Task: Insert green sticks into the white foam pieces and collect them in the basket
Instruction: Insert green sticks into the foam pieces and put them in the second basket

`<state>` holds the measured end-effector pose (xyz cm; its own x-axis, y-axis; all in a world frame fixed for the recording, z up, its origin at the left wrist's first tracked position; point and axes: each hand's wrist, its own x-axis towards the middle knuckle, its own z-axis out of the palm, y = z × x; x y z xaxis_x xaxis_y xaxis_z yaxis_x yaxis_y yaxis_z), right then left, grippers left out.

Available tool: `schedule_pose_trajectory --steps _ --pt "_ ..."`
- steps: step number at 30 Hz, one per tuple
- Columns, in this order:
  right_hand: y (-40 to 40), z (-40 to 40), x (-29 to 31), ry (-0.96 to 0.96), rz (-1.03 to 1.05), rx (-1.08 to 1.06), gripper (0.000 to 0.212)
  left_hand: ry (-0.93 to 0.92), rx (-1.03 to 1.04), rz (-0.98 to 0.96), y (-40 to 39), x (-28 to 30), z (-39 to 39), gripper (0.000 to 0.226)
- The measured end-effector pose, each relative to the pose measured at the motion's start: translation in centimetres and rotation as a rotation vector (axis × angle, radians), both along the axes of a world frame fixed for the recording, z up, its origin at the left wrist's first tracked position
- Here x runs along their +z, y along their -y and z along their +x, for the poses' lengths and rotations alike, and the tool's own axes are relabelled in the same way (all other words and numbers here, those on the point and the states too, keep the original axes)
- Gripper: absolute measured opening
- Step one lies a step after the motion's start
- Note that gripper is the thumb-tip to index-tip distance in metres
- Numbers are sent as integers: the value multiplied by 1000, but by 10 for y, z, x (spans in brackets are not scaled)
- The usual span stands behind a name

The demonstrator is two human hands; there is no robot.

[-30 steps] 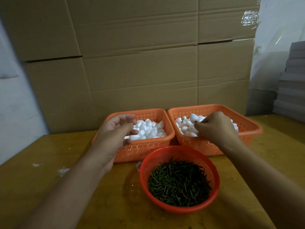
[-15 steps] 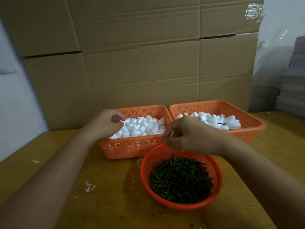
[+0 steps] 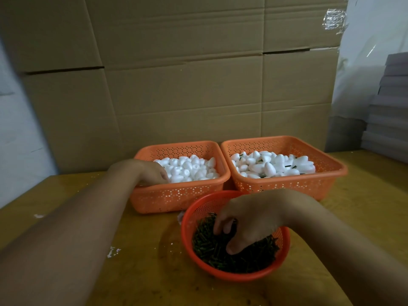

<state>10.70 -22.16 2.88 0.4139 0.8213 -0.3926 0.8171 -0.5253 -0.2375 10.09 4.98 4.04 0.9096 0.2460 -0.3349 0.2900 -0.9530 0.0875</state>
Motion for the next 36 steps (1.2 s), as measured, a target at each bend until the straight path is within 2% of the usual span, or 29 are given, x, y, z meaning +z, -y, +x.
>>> schedule_pose_trajectory --steps 7,21,24,29,33,36 --pt "0 2 1 -9 20 5 50 59 20 -75 -7 -6 0 17" --pt "-2 4 -4 -13 34 -20 56 -16 -1 -1 -7 -5 6 23" --pt "-2 5 -4 -9 31 -21 56 88 6 -21 -15 -7 6 17" --pt "-2 6 -5 -9 41 -34 54 341 48 -161 -26 -8 -1 14" --pt "-2 7 -4 27 109 -55 45 556 64 -335 -19 -2 -10 14" --pt "-1 8 -3 84 209 -68 36 789 23 -486 -2 1 -22 18"
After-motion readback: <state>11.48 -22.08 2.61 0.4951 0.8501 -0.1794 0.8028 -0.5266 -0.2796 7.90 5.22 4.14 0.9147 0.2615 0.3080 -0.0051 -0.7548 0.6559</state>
